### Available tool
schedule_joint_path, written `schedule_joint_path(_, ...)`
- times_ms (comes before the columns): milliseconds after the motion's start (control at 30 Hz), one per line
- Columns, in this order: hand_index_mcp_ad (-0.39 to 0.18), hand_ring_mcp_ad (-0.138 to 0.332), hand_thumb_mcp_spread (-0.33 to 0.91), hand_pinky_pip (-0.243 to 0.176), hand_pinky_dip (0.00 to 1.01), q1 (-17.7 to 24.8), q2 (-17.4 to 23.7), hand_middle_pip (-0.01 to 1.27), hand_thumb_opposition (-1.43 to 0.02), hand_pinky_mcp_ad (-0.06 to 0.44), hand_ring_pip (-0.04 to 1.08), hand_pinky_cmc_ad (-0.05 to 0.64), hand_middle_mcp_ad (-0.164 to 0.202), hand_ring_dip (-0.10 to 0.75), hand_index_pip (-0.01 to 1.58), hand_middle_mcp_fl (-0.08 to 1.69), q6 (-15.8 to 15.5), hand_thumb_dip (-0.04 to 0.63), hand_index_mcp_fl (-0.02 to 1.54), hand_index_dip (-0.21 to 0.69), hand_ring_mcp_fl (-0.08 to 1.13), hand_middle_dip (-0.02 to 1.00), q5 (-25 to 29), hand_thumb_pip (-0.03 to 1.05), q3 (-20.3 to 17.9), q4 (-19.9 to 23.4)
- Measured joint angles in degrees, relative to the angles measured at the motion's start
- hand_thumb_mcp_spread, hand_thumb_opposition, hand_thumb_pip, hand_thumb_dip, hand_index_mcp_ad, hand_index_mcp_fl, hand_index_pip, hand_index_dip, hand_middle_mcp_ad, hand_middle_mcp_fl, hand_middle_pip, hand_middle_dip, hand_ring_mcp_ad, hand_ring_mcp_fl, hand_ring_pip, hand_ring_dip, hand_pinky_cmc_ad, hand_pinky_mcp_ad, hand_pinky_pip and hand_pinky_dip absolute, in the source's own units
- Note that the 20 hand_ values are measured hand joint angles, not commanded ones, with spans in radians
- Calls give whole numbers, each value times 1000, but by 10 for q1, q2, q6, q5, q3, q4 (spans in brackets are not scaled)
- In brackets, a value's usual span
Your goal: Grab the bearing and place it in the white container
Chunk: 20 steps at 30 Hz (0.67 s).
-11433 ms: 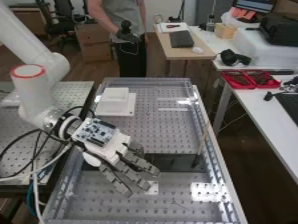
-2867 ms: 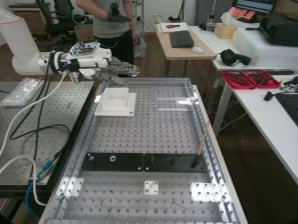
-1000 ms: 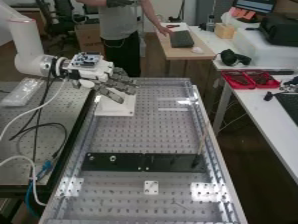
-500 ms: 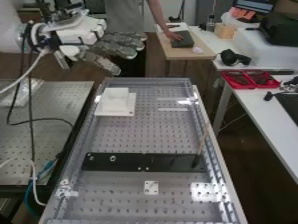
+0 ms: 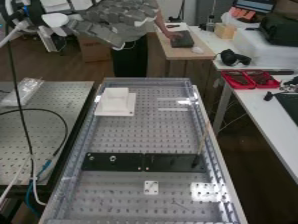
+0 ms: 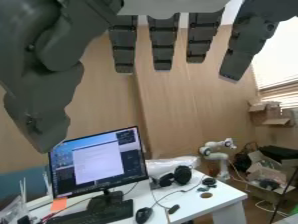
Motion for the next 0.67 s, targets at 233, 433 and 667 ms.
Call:
schedule_joint_path(233,-120,161,178,-124,480,-31,-30,129,-777,314,87,380,87,119,106,42,-2,173,188,119,-3,236,-64,583,34,-15)
schedule_joint_path(433,-120,161,178,-124,466,-42,-42,129,-777,311,89,380,87,119,106,42,-5,173,188,119,-3,236,-94,595,50,-30)
schedule_joint_path(667,-120,161,178,-124,466,-48,-42,129,-777,314,89,380,87,119,105,42,-17,173,188,119,-3,239,-109,595,56,-34)
